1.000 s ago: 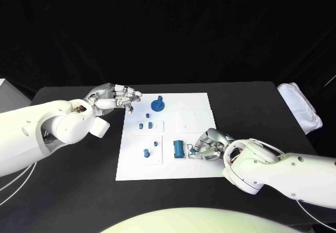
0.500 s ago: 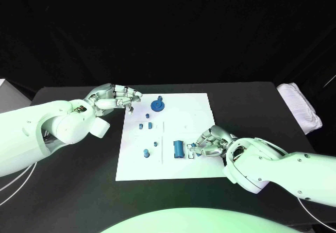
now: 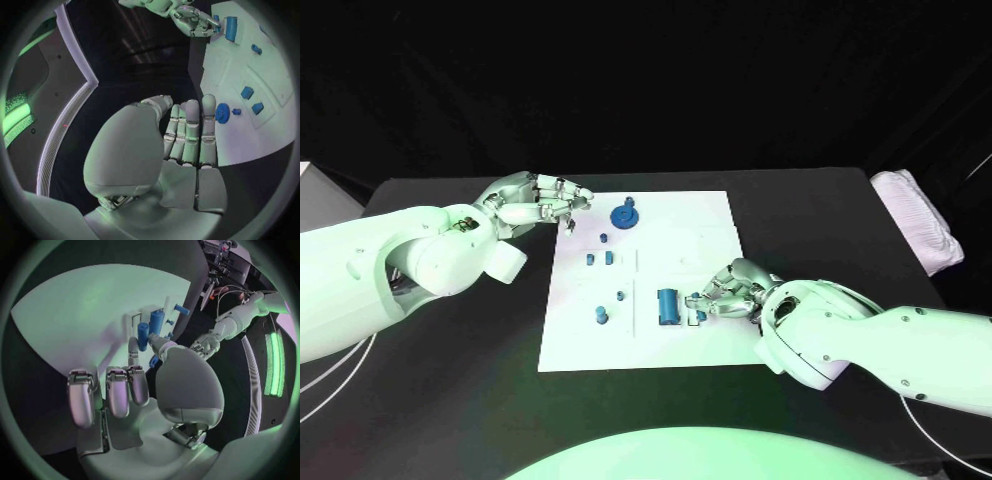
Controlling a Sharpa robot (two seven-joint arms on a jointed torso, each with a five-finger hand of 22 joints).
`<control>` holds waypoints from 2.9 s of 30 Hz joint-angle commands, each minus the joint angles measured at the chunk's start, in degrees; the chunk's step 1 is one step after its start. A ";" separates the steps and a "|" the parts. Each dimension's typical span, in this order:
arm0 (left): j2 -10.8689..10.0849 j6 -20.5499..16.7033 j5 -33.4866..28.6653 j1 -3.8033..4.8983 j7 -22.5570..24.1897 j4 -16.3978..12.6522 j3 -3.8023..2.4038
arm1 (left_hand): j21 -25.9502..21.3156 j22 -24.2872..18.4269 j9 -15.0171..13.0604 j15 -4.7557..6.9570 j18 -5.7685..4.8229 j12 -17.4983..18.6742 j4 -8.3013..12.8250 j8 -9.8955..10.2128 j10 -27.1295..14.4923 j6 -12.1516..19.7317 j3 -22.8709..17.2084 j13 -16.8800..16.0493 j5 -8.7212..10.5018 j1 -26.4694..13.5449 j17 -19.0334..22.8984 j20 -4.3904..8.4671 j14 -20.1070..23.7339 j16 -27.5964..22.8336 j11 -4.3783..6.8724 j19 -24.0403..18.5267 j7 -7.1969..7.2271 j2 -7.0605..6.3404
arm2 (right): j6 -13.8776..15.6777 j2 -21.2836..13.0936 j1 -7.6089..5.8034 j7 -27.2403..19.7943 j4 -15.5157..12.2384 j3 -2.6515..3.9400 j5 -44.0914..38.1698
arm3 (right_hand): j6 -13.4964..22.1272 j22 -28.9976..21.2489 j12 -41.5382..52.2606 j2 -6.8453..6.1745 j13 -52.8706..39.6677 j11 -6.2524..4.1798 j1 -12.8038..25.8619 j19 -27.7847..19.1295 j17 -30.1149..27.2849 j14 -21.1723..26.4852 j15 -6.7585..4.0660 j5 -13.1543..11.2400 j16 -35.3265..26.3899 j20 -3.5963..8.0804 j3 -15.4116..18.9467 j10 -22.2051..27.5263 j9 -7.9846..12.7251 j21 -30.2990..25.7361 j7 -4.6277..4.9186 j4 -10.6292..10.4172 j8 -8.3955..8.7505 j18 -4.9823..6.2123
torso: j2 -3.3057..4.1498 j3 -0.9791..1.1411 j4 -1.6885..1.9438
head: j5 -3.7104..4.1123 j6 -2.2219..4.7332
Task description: Assemble the parts on the task board
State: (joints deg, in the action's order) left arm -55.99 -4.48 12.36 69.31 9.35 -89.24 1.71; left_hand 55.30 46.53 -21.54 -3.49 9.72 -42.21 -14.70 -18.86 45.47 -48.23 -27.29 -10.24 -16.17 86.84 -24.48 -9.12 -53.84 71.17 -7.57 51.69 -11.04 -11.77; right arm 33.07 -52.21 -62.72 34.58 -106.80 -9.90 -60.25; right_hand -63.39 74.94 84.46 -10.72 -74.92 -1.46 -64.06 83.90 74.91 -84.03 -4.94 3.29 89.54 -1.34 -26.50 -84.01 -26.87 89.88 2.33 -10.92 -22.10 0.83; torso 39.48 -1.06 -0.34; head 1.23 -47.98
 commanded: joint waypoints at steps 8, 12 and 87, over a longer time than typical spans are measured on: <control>0.09 1.28 0.13 0.03 0.04 -0.14 -0.03 | 0.07 0.09 -0.10 -0.22 0.86 0.00 -0.04 -0.30 -0.27 0.52 -0.44 -0.05 -0.21 -0.21 -0.09 -0.17 0.09 -0.21 0.00 -0.07 -0.01 0.46 | -3.13 1.57 0.03 1.72 1.32 -0.05 -2.71 | -0.28 15.06 0.30 -0.28 -12.96 -0.31 0.65 6.10 14.51 -5.85 -0.30 0.21 0.18 0.39 0.09 -4.46 0.03 0.12 0.02 -0.25 -0.19 -0.83 | 0.01 0.03 0.02 | -0.08 -0.21; 0.04 1.31 0.13 0.03 -0.04 -0.14 -0.03 | 0.08 0.10 -0.11 -0.23 0.86 0.01 0.00 -0.33 -0.32 0.55 -0.49 -0.05 -0.21 -0.27 -0.13 -0.17 0.09 -0.23 0.00 -0.08 -0.01 0.46 | -3.22 1.89 0.05 1.81 1.45 -0.06 -3.18 | -0.25 15.06 0.27 -0.35 -12.95 -0.35 0.53 6.10 14.52 -5.85 -0.30 0.24 0.18 0.39 0.05 -4.45 0.01 0.12 -0.03 -0.12 -0.20 -0.83 | 0.02 0.05 0.01 | -0.03 -0.30; 0.05 1.51 0.42 0.02 -0.63 0.22 -0.02 | 0.13 0.14 -0.17 -0.20 0.87 -0.06 0.35 -0.51 -0.32 0.68 -0.86 -0.10 -0.27 -0.20 -0.29 -0.16 0.09 -0.31 0.03 -0.10 0.00 0.64 | -7.07 -0.50 0.83 -1.97 0.37 -0.21 -4.23 | 0.78 15.06 -0.61 -2.25 -12.86 -0.16 -0.55 6.10 14.18 -5.77 -0.20 0.26 0.00 0.33 6.15 -4.25 -0.39 0.12 0.22 -0.69 -0.86 -0.83 | 0.02 0.09 -0.06 | -0.30 -0.23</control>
State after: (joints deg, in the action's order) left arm -56.05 -3.97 12.64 69.32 8.50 -88.97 1.72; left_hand 55.30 46.61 -21.64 -3.49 9.72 -42.21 -14.38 -19.16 45.47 -47.81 -27.92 -10.28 -16.17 86.61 -24.68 -9.12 -53.84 71.17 -7.57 51.69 -11.05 -11.55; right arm 27.81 -52.73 -62.03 33.96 -106.42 -10.05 -63.90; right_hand -62.87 74.94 84.18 -12.89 -74.92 -1.45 -64.18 83.90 74.91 -84.02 -4.93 3.30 89.53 -1.35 -20.49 -84.00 -27.26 89.87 2.42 -11.68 -22.82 0.82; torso 39.44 -0.97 -0.40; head 0.91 -48.20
